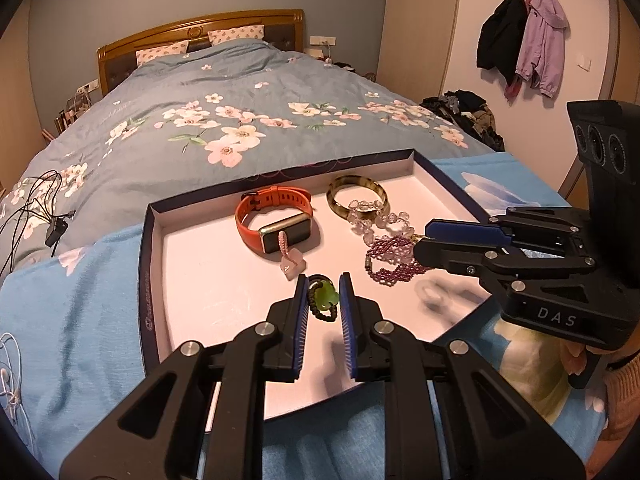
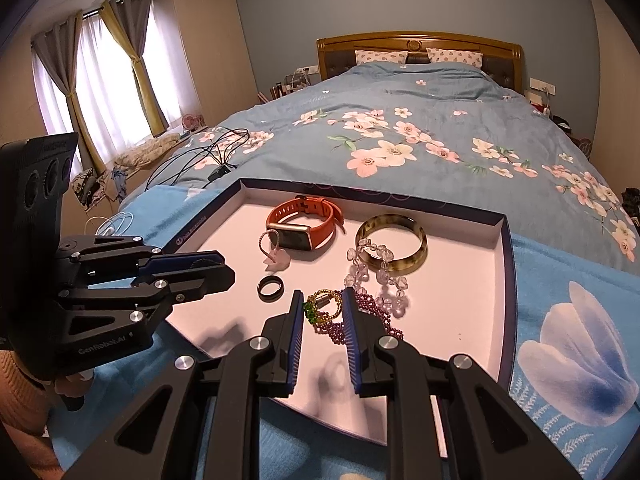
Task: Organize jewelry
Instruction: 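Carry the green ring over the tray with the left tool while the right tool carries the gold ring, then open the left tool to drop the green ring while the right tool releases the gold ring, then move the left tool to the amber ring while the right tool approaches the silver ring, then grasp the amber ring with the left tool while the right tool grasps the silver ring, then carry amber ring to tray with left tool while right tool carries silver ring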
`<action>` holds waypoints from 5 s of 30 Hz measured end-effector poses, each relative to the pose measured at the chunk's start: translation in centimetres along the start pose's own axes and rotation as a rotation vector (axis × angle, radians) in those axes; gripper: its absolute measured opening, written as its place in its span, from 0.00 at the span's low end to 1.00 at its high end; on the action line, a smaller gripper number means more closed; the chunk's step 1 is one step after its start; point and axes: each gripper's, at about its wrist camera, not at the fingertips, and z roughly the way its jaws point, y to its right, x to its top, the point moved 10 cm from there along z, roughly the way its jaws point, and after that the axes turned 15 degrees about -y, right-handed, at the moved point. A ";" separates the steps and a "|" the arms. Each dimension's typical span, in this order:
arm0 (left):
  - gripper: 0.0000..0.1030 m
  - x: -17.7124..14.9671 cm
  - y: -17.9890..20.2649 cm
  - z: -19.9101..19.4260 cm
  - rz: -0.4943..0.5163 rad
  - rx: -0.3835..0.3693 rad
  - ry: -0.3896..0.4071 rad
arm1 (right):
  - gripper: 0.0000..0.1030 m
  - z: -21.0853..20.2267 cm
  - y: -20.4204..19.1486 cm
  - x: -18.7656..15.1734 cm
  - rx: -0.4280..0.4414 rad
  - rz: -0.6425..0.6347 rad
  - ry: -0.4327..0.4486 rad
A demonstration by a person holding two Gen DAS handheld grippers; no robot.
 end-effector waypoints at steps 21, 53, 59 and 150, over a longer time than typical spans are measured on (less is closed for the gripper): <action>0.15 0.2 -0.7 2.4 -0.030 0.001 -0.043 | 0.17 1.9 0.8 -0.2 -0.025 0.025 -0.037; 0.59 -0.5 -0.1 -2.2 -0.003 0.044 0.058 | 0.35 -1.2 0.7 -0.6 -0.022 0.054 0.028; 0.62 -2.3 -0.1 -5.7 0.010 0.034 0.099 | 0.36 -3.7 -0.1 -1.9 -0.004 0.038 0.051; 0.13 -12.6 4.7 -3.6 0.007 -0.105 -0.084 | 0.18 -4.2 -5.3 -11.3 -0.044 -0.020 -0.051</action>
